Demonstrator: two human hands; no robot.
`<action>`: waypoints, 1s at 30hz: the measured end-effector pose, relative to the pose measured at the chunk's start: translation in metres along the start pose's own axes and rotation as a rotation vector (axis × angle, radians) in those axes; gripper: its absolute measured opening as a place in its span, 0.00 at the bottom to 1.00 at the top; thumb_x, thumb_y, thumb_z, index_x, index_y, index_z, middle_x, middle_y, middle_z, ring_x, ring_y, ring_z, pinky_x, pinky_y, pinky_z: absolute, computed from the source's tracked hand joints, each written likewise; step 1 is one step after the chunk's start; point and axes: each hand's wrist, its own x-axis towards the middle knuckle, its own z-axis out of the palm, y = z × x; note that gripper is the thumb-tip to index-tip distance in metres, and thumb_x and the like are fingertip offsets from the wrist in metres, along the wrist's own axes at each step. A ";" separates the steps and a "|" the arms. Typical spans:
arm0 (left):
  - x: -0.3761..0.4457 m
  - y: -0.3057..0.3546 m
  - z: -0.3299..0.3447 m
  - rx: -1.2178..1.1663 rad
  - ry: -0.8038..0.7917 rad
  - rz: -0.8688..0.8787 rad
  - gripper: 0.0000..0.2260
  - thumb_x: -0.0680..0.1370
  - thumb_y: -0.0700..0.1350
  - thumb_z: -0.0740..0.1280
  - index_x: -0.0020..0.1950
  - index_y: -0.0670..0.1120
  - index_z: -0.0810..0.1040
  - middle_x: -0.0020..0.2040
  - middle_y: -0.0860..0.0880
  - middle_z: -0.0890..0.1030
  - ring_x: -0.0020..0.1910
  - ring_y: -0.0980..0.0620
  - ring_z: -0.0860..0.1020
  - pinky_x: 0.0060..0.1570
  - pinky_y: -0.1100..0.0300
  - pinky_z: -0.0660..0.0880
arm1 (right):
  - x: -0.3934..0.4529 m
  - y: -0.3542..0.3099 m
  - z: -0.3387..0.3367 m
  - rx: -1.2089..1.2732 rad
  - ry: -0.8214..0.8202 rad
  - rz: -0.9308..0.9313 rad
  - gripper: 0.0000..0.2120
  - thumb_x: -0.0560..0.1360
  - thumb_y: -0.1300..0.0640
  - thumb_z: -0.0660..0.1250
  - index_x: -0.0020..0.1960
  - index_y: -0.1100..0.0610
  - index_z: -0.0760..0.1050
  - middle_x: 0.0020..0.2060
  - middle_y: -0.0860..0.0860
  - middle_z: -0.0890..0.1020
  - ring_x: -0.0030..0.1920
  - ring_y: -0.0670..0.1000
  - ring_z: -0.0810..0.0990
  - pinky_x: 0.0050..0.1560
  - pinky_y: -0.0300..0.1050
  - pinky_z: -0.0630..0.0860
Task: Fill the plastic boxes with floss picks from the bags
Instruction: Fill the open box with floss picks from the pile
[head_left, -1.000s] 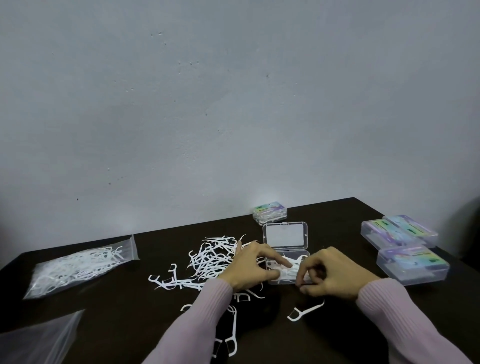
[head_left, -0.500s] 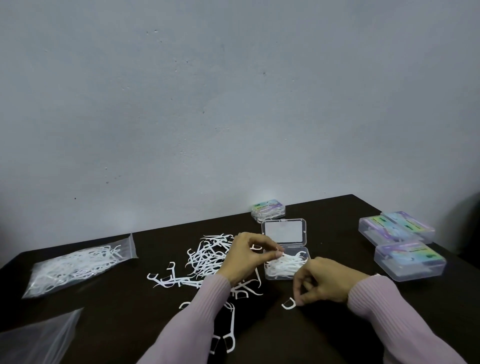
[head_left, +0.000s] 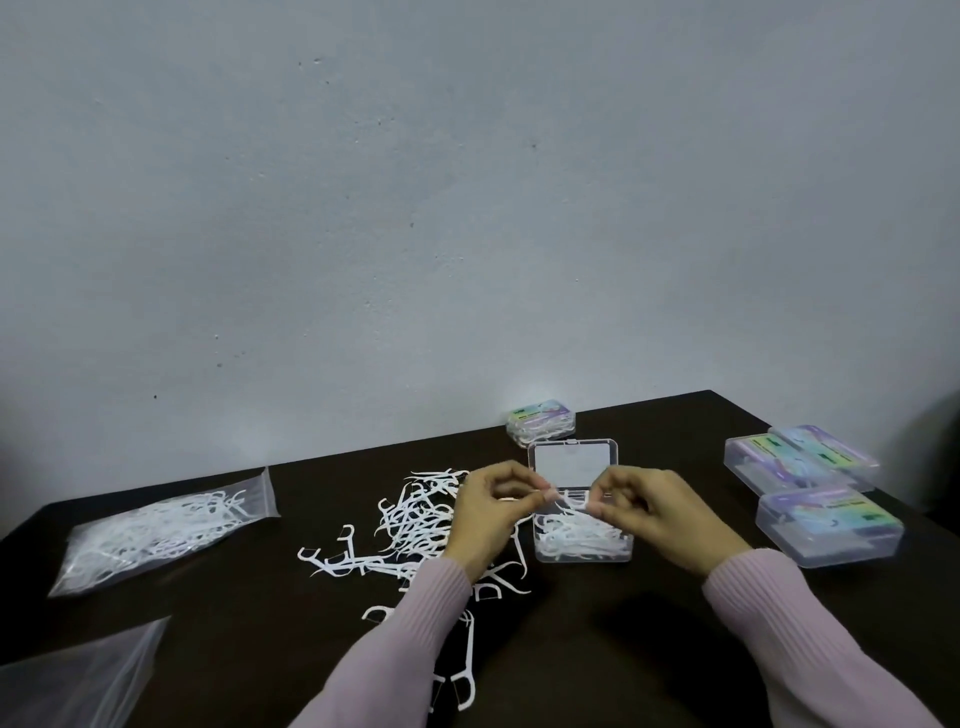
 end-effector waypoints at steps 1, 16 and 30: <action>-0.001 -0.002 0.000 0.055 -0.030 0.013 0.05 0.68 0.40 0.76 0.38 0.46 0.82 0.37 0.51 0.84 0.42 0.54 0.82 0.48 0.61 0.75 | 0.001 0.002 0.000 -0.044 0.036 0.011 0.04 0.73 0.54 0.68 0.41 0.47 0.74 0.26 0.47 0.71 0.28 0.42 0.69 0.34 0.32 0.69; -0.006 -0.009 -0.006 0.895 -0.091 0.146 0.13 0.78 0.60 0.60 0.62 0.67 0.73 0.59 0.61 0.71 0.62 0.62 0.62 0.64 0.51 0.43 | 0.005 0.008 0.014 -0.403 0.134 0.096 0.03 0.74 0.48 0.66 0.46 0.47 0.75 0.33 0.43 0.74 0.35 0.42 0.73 0.39 0.33 0.70; -0.008 -0.005 -0.001 1.135 -0.154 0.220 0.16 0.81 0.58 0.53 0.65 0.61 0.72 0.61 0.58 0.69 0.66 0.60 0.61 0.67 0.43 0.29 | 0.001 0.015 0.015 -0.362 0.038 0.160 0.02 0.73 0.52 0.68 0.43 0.47 0.76 0.38 0.42 0.77 0.39 0.40 0.75 0.36 0.29 0.68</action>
